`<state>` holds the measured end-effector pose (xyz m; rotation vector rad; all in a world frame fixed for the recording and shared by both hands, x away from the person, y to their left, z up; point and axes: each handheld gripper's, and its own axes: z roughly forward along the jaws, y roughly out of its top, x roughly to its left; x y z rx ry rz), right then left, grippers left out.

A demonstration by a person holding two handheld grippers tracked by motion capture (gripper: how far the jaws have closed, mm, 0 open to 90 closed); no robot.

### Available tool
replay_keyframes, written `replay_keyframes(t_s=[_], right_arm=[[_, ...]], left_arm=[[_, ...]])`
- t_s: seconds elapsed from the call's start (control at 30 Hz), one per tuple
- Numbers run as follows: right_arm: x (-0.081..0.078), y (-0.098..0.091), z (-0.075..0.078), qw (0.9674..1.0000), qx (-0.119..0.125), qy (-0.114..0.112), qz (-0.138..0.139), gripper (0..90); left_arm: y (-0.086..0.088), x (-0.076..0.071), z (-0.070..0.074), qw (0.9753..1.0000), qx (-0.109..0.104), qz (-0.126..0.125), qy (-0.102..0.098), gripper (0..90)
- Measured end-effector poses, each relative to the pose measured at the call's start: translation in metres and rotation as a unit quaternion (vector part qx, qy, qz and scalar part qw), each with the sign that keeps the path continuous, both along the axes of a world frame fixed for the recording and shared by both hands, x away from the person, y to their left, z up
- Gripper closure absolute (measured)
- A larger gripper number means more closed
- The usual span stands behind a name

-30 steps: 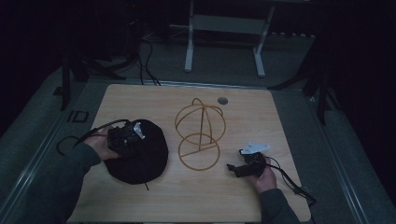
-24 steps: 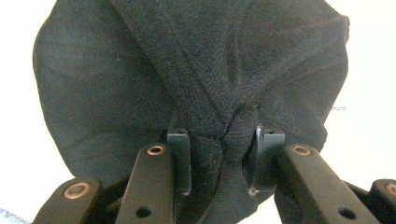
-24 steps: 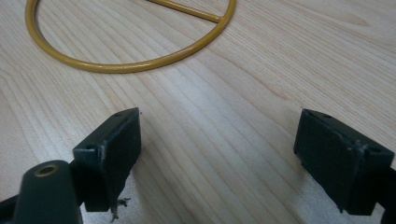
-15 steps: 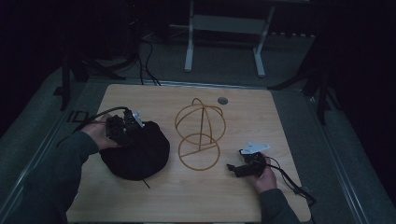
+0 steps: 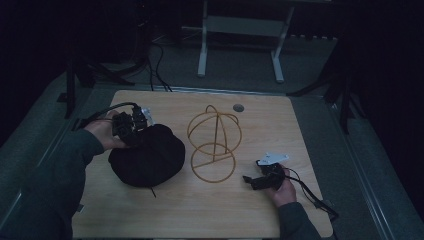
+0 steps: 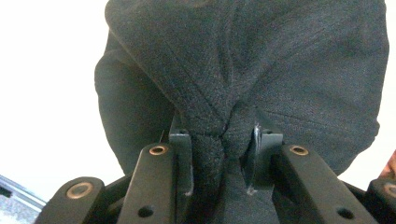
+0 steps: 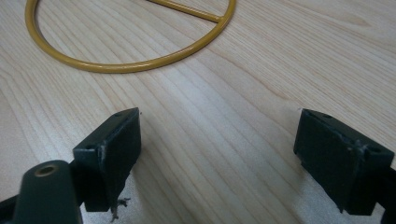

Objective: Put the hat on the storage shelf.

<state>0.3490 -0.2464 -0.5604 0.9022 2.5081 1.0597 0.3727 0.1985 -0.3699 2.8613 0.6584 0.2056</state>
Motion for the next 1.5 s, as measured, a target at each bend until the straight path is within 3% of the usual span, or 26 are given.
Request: replay_keyframes(t_s=[0.77, 1.17, 1.5], right_arm=[[0.000, 0.000, 0.000, 1.0000, -0.001, 0.001, 0.000, 14.6], [0.000, 0.000, 0.000, 1.0000, -0.001, -0.001, 0.002, 14.6], [0.000, 0.000, 0.000, 1.0000, 0.000, -0.001, 0.001, 14.6]], left_arm=[[-0.003, 0.008, 0.056, 0.9997, -0.009, -0.005, -0.022, 69.0], [-0.006, 0.013, 0.076, 0.9999, -0.004, -0.003, -0.015, 68.9], [-0.003, 0.020, 0.096, 0.9997, -0.014, 0.007, -0.020, 69.0]])
